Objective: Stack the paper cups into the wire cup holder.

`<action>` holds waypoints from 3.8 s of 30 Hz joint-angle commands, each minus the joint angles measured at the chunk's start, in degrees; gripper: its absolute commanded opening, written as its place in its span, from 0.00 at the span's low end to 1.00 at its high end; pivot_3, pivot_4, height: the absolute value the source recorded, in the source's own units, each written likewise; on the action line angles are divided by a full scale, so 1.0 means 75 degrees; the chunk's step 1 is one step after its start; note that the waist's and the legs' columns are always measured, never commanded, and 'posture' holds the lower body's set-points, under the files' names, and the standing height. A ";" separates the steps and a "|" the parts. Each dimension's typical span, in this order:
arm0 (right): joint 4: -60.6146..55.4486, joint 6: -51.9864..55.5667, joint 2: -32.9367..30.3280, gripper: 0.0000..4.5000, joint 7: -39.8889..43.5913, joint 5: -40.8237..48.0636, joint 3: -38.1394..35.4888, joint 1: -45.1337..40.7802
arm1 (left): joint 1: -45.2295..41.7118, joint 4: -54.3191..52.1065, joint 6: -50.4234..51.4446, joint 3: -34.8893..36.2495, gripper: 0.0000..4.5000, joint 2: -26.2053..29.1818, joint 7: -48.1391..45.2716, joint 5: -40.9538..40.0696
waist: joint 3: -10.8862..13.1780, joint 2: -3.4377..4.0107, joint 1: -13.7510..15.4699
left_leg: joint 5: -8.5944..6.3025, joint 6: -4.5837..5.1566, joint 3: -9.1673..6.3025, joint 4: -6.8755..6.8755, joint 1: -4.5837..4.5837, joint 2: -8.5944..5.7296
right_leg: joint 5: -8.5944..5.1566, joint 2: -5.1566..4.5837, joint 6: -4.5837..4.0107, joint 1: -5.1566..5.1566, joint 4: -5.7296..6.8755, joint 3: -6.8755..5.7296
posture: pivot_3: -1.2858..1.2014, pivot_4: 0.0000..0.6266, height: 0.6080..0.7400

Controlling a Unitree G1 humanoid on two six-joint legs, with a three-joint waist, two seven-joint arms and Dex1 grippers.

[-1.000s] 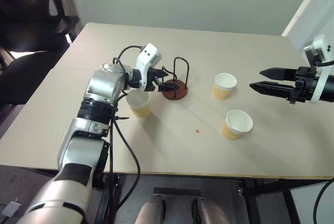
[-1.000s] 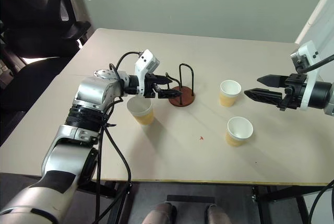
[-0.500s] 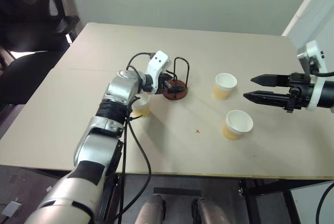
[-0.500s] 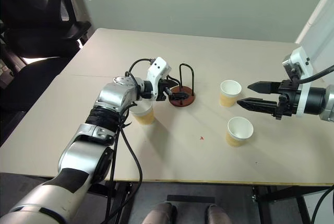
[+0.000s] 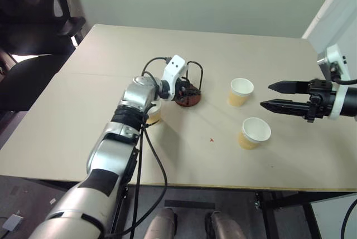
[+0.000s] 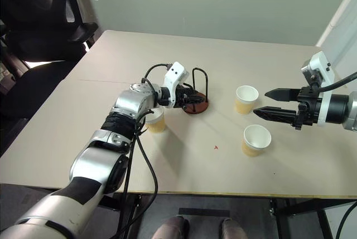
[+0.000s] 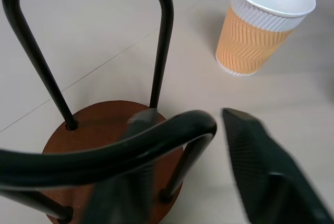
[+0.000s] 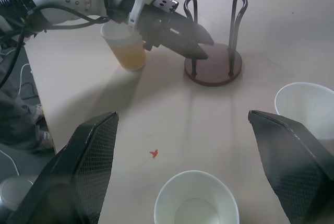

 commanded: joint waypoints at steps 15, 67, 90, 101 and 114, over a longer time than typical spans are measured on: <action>-0.0769 0.0312 -0.0380 0.92 -0.0209 0.0560 -0.0988 0.0548 | -0.0222 -0.1881 -0.0008 -0.0305 0.01 0.0932 -0.4421 -0.0805 | -0.0001 0.0003 0.0045 | -0.0008 0.0022 -0.0007 0.0002 -0.0019 -0.0032 | -0.0010 -0.0019 0.0026 -0.0003 -0.0007 0.0004 | 0.52 0.24 1.00; -0.1241 0.0302 -0.1361 0.92 -0.0301 0.1161 -0.1884 0.1693 | 0.1177 -0.3119 -0.2028 -0.2167 0.99 0.1164 -0.5414 0.0282 | -0.0005 0.0038 0.0091 | -0.0076 0.0145 0.0012 0.0130 -0.0073 -0.0106 | 0.0003 -0.0116 0.0129 0.0009 -0.0006 0.0000 | 0.52 0.24 1.00; 0.1543 -0.2329 -0.0637 0.92 0.1139 -0.1922 0.1977 -0.1327 | -0.0408 -0.3352 -0.0430 0.0125 0.99 0.3081 -0.4753 -0.0798 | -0.0003 0.0042 -0.0086 | -0.0080 0.0158 0.0009 0.0124 -0.0081 -0.0105 | 0.0004 -0.0120 0.0127 -0.0007 -0.0016 -0.0002 | 0.52 0.24 1.00; 0.4251 -0.4668 0.0467 1.00 0.1986 -0.5056 0.4125 -0.3057 | 0.0006 -0.3884 0.0058 0.0289 1.00 0.3501 -0.4519 -0.0943 | 0.0002 0.0050 -0.0100 | -0.0070 0.0149 0.0006 0.0116 -0.0092 -0.0104 | 0.0007 -0.0122 0.0113 -0.0027 -0.0023 -0.0012 | 0.52 0.24 1.00; 0.6951 -0.6838 0.1833 1.00 0.2447 -0.7168 0.4829 -0.4377 | 0.0127 -0.4043 0.0137 0.0213 1.00 0.3624 -0.4463 -0.0951 | 0.0005 0.0056 -0.0117 | -0.0066 0.0141 0.0005 0.0102 -0.0101 -0.0102 | 0.0007 -0.0124 0.0075 -0.0047 -0.0020 -0.0019 | 0.52 0.24 1.00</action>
